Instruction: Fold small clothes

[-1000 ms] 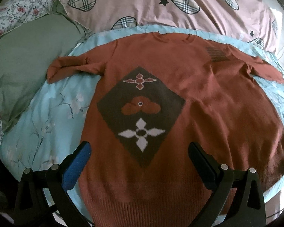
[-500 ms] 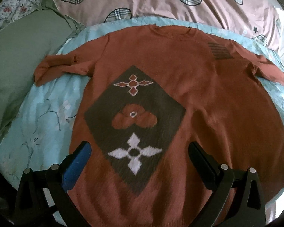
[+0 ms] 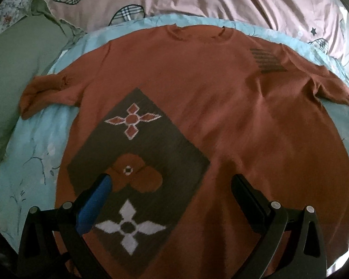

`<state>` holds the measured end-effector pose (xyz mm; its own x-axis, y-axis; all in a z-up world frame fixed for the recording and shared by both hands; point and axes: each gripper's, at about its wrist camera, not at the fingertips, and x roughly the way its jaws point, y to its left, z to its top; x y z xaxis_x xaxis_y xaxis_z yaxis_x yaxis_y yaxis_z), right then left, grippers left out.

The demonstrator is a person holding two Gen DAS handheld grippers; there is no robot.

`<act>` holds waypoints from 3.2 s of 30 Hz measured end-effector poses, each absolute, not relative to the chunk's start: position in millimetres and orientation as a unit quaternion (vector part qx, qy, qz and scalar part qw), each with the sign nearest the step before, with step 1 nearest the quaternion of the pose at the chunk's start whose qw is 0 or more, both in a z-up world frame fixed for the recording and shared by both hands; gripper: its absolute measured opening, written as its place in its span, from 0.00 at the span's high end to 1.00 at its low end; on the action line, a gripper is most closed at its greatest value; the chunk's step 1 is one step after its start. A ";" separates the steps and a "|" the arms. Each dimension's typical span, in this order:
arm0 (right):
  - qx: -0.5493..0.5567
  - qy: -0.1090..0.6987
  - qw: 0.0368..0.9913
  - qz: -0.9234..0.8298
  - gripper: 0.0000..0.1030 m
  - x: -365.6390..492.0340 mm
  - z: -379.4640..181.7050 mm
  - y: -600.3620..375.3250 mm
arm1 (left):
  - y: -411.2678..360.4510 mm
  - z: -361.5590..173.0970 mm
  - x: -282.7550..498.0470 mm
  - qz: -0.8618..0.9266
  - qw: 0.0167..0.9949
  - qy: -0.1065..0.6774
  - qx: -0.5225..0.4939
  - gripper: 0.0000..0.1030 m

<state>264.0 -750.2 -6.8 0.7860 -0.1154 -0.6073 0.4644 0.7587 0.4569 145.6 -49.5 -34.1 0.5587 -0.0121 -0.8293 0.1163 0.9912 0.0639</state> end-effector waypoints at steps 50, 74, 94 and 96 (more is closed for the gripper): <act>0.323 0.355 0.857 0.189 0.53 233.0 -15.0 -372.2 | 11.6 -58.7 345.0 -0.109 0.875 0.460 -0.103 0.42; 0.198 0.405 0.889 0.076 0.89 356.3 -39.8 -441.7 | 57.3 -33.7 315.0 -0.051 0.920 0.378 -0.092 0.93; 0.175 0.426 0.887 0.043 0.60 305.4 -48.6 -413.0 | 50.0 -43.6 306.5 -0.055 0.916 0.395 -0.053 0.91; 0.186 0.405 0.893 0.066 0.55 291.0 -37.3 -406.4 | 61.1 -38.6 293.4 -0.034 0.920 0.387 -0.043 0.91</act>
<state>291.0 -406.4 -37.3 0.6627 0.2684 -0.6991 0.0334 0.9220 0.3856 293.4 61.1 -38.6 0.6975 -0.0962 -0.7101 0.0298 0.9940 -0.1054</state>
